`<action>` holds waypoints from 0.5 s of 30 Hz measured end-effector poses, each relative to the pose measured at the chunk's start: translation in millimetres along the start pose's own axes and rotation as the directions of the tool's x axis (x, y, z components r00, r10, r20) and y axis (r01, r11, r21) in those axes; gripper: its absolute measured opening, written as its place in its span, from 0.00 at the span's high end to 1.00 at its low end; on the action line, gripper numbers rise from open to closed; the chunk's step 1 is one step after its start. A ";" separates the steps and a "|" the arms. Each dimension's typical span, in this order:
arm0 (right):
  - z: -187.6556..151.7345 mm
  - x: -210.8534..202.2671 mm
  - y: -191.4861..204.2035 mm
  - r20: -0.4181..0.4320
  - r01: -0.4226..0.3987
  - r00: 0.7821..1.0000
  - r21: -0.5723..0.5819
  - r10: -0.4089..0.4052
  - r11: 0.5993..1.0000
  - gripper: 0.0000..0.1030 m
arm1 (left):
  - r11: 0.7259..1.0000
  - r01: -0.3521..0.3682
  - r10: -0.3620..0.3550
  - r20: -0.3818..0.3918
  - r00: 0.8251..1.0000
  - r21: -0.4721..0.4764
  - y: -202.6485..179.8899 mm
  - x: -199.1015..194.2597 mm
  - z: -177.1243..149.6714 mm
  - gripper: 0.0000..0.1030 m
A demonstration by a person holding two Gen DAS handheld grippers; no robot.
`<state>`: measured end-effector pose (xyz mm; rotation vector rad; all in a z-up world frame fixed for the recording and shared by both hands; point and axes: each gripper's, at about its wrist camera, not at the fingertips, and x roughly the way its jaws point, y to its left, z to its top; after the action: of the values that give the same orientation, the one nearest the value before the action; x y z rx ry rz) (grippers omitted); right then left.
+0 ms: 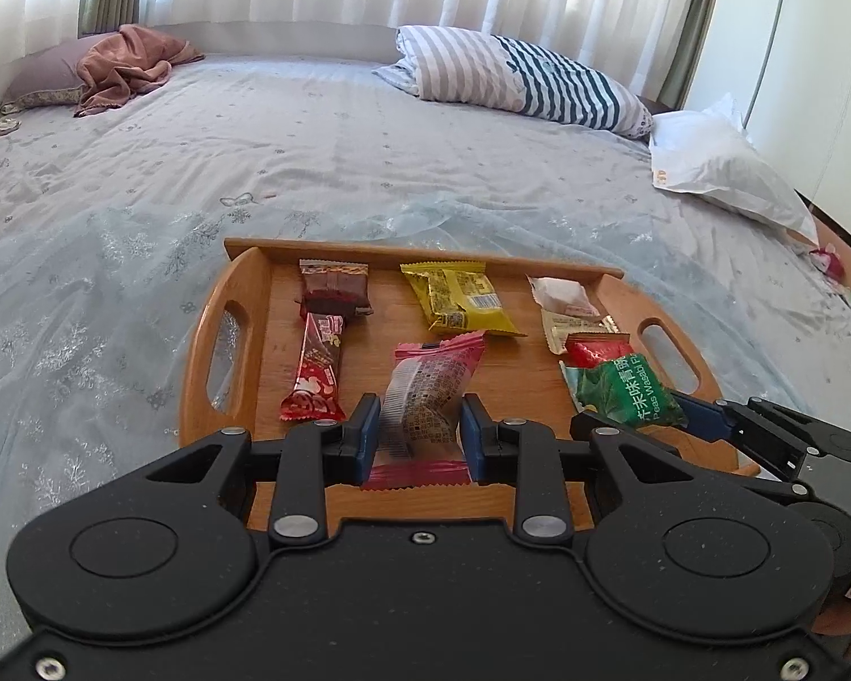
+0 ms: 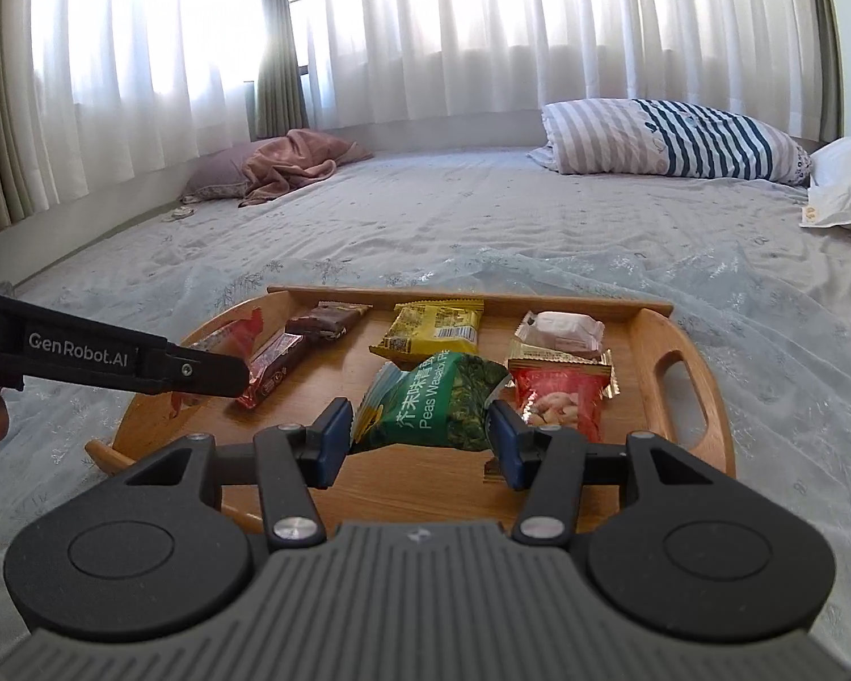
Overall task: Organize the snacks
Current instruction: 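Carry the cookie packet and green pea bag over the tray with both tools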
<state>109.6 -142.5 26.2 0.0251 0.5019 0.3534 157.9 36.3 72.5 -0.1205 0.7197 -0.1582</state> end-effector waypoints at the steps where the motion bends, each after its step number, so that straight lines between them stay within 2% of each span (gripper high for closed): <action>1: 2.0 4.6 -0.8 -0.006 0.000 1.000 -0.013 0.000 1.000 0.46 | 1.000 -0.005 0.005 -0.005 1.000 0.002 -0.5 6.2 3.2 0.72; 6: 7.3 26.8 -5.4 -0.035 -0.004 0.999 -0.058 0.002 0.998 0.46 | 1.000 -0.009 0.009 -0.036 0.999 -0.005 -3.6 34.5 14.4 0.72; 15: 7.2 49.5 -14.9 -0.063 -0.031 0.998 -0.057 0.027 0.998 0.46 | 1.000 -0.027 0.027 -0.079 0.997 -0.009 -5.7 71.8 14.8 0.72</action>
<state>158.3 -139.3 7.9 -0.0353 0.5534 0.3979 220.3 18.2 38.2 -0.1147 0.8003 -0.1341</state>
